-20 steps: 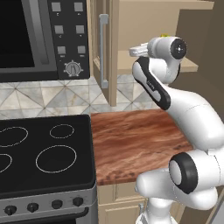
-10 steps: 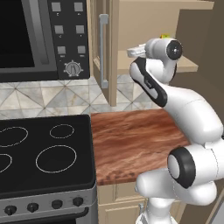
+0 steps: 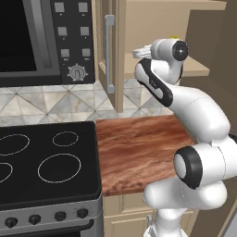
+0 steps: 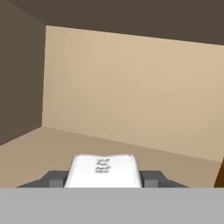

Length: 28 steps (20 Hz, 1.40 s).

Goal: Sort all alcoholic drinks to one cabinet, and non-alcoholic drinks to the other.

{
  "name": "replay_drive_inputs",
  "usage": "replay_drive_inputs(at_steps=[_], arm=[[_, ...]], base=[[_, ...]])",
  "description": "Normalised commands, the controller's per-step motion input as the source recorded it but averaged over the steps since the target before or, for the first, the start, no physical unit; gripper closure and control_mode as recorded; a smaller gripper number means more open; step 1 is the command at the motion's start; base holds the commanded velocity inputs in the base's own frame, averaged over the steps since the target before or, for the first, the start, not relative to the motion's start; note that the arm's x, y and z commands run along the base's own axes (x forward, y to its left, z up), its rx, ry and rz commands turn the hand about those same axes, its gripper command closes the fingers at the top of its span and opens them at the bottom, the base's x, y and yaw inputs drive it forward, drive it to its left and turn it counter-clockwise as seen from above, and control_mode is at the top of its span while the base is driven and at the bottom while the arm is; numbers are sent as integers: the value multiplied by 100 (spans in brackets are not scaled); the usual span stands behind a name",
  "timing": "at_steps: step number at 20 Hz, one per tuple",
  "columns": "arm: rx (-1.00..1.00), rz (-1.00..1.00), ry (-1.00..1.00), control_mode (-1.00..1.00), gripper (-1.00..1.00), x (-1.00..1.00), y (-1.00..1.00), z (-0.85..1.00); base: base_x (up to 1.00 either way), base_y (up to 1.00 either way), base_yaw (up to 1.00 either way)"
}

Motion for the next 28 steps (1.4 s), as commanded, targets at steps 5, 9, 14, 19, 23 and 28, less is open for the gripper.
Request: replay_drive_inputs(at_steps=[5,9,14,19,23,28], arm=[[0,0,0,-100,100,26,0,0],[0,0,0,-100,100,27,0,0],[0,0,0,-100,100,26,0,-1],[0,0,0,-100,100,24,0,-3],[0,0,0,-100,100,22,0,-5],[0,0,0,-100,100,22,2,-7]], base=[[0,0,0],[0,0,0],[0,0,0],[0,0,0],[0,0,0],[0,0,0]])
